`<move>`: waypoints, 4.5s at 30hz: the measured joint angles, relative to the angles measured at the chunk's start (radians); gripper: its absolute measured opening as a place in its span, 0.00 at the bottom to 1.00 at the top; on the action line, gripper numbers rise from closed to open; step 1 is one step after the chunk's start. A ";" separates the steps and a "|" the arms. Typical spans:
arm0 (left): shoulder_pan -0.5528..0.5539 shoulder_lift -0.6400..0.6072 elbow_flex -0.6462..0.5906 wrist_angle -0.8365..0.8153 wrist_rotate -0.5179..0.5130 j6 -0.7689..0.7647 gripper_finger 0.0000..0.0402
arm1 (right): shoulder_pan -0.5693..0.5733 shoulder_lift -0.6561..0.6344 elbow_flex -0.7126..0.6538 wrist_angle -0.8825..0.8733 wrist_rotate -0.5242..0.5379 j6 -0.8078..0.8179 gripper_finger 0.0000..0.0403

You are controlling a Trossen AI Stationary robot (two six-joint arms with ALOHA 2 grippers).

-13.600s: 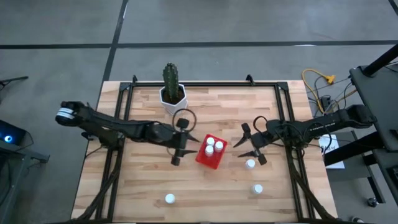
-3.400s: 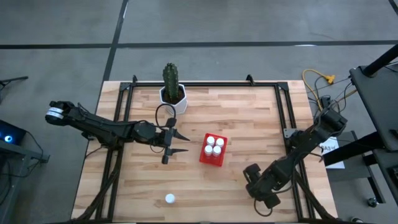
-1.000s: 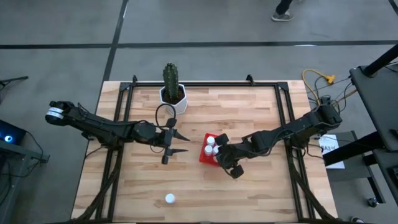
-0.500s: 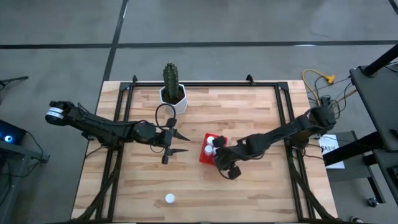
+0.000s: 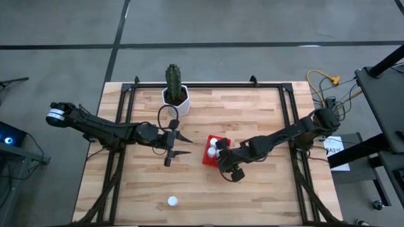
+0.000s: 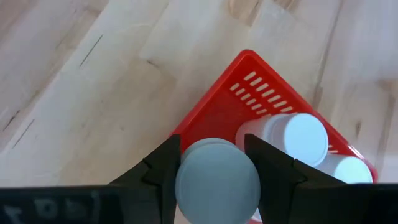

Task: Pick and place pill bottles into a basket
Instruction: Put the right white pill bottle into the red bin, then put the white pill bottle into the red bin

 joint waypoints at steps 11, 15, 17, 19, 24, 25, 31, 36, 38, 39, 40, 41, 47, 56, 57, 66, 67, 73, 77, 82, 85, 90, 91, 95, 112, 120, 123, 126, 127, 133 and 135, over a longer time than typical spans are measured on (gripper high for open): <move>0.000 0.000 0.000 -0.002 0.000 0.000 0.44 | -0.003 0.000 0.000 -0.017 0.004 0.003 0.40; 0.000 0.000 0.000 -0.001 -0.001 0.000 0.44 | -0.003 0.000 0.000 -0.016 0.004 0.003 0.40; 0.000 0.000 0.000 -0.001 -0.001 0.000 0.44 | -0.003 0.000 0.000 -0.016 0.004 0.003 0.40; 0.000 0.000 0.000 -0.001 -0.001 0.000 0.44 | -0.003 0.000 0.000 -0.016 0.004 0.003 0.40; -0.001 0.000 0.000 -0.001 -0.001 0.000 0.44 | -0.002 0.000 0.000 -0.018 0.004 0.011 0.43; -0.001 0.000 0.000 -0.001 -0.001 0.000 0.44 | -0.002 0.000 0.000 -0.019 0.004 0.011 0.43; -0.001 0.000 0.000 0.000 -0.005 0.000 0.44 | -0.003 -0.001 0.000 -0.019 0.005 0.038 0.45; -0.001 0.000 0.000 0.000 -0.004 0.000 0.44 | -0.003 -0.001 0.000 -0.020 0.005 0.040 0.46; -0.001 0.000 0.000 0.000 -0.004 0.000 0.44 | -0.003 -0.001 0.000 -0.019 0.006 0.032 0.46; -0.001 0.000 0.000 0.000 -0.004 0.000 0.44 | -0.003 -0.001 0.000 -0.019 0.007 0.030 0.46; -0.001 0.000 0.000 0.000 -0.004 0.000 0.44 | -0.003 -0.002 0.000 -0.019 0.008 0.030 0.46; -0.001 0.000 0.000 0.000 -0.003 0.000 0.44 | -0.003 -0.006 0.000 -0.019 0.009 0.029 0.46; 0.000 0.000 0.000 -0.001 0.028 -0.001 0.44 | -0.001 -0.043 0.026 -0.007 0.012 0.046 0.46; -0.005 0.000 0.000 -0.007 0.039 -0.001 0.44 | 0.001 -0.164 -0.086 0.259 0.012 0.070 0.46; -0.008 0.000 0.000 -0.012 0.040 -0.001 0.44 | 0.001 -0.176 -0.108 0.301 0.012 0.066 0.46; -0.026 -0.016 0.000 -0.034 0.042 0.007 0.44 | 0.000 -0.309 -0.332 0.630 0.032 0.055 0.45; -0.029 -0.016 0.000 -0.032 0.041 0.006 0.44 | -0.002 -0.333 -0.365 0.670 0.034 0.054 0.45; -0.070 -0.015 -0.018 -0.032 -0.015 0.009 0.44 | -0.003 -0.493 -0.578 0.984 0.034 0.042 0.42; -0.096 -0.026 -0.055 -0.016 -0.079 0.019 0.44 | -0.005 -0.609 -0.703 1.130 0.034 0.023 0.40; -0.098 -0.057 -0.081 0.011 -0.083 -0.001 0.44 | -0.032 -0.759 -0.796 1.150 0.034 0.026 0.37; -0.103 -0.068 -0.088 0.010 -0.085 -0.001 0.44 | -0.066 -0.843 -0.852 1.147 0.033 0.036 0.36; -0.113 -0.072 -0.123 0.051 -0.084 -0.001 0.44 | -0.123 -0.976 -0.936 1.146 -0.005 0.062 0.34; -0.114 -0.075 -0.135 0.072 -0.085 -0.001 0.44 | -0.133 -0.995 -0.943 1.150 -0.029 0.068 0.34; -0.118 -0.087 -0.176 0.101 -0.091 -0.002 0.44 | -0.143 -1.085 -0.978 1.157 -0.060 0.084 0.35; -0.131 -0.281 -0.311 0.190 -0.078 -0.001 0.44 | -0.144 -1.348 -1.081 1.093 0.008 0.077 0.17; -0.171 -0.260 -0.311 0.205 0.028 -0.026 0.44 | -0.144 -1.384 -1.081 1.026 0.012 0.058 0.03; -0.186 -0.214 -0.251 0.159 0.029 -0.020 0.44 | -0.144 -1.383 -1.081 1.024 0.012 0.061 0.02; -0.203 -0.158 -0.168 0.063 0.028 -0.018 0.44 | -0.144 -1.383 -1.081 1.024 0.012 0.067 0.02; -0.208 -0.137 -0.138 0.029 0.027 -0.018 0.44 | -0.144 -1.383 -1.081 1.024 0.012 0.069 0.02; -0.251 -0.016 0.037 -0.157 0.015 0.013 0.44 | -0.144 -1.382 -1.081 1.024 0.012 0.082 0.02; -0.266 0.020 0.081 -0.184 0.009 0.045 0.44 | -0.144 -1.382 -1.081 1.024 0.013 0.086 0.02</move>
